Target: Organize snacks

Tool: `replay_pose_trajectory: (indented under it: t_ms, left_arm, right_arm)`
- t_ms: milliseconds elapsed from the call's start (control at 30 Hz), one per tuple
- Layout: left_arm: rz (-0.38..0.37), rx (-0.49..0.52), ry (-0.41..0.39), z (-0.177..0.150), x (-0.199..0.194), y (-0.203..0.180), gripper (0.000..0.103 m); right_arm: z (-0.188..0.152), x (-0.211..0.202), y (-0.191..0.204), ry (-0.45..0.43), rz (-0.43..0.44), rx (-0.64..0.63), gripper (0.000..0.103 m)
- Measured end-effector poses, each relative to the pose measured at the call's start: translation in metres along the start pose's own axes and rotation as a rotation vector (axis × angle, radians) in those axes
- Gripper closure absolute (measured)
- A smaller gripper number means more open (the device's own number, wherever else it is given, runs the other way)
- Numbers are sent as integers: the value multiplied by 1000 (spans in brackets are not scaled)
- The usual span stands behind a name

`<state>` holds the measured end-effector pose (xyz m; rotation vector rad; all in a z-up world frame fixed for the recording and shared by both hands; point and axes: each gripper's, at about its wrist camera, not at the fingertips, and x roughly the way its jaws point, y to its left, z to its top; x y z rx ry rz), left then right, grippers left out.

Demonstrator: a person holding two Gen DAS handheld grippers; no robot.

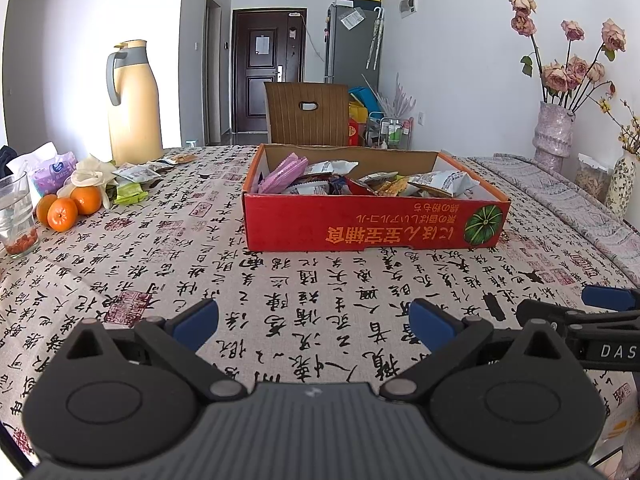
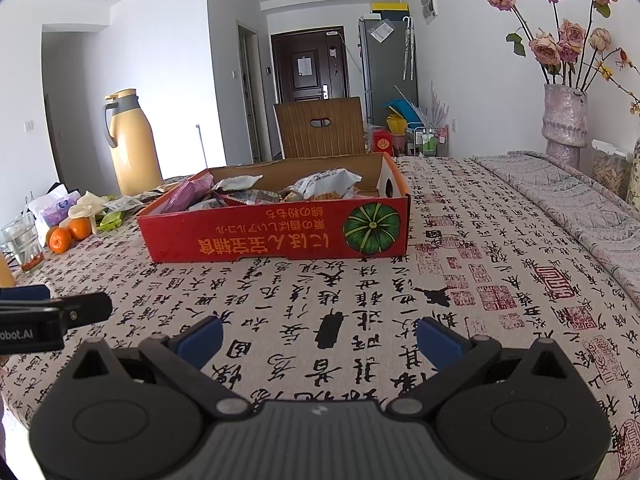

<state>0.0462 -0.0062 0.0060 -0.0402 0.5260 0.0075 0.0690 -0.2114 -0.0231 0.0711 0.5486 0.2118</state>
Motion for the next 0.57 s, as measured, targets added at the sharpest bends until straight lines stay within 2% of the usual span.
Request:
replay_pose_trajectory:
  t_ms: [567]
  left_arm:
    - [-11,-1,-3,-1,3,-1,0]
  right_arm:
    - [-2,1,0,6,1,0,0]
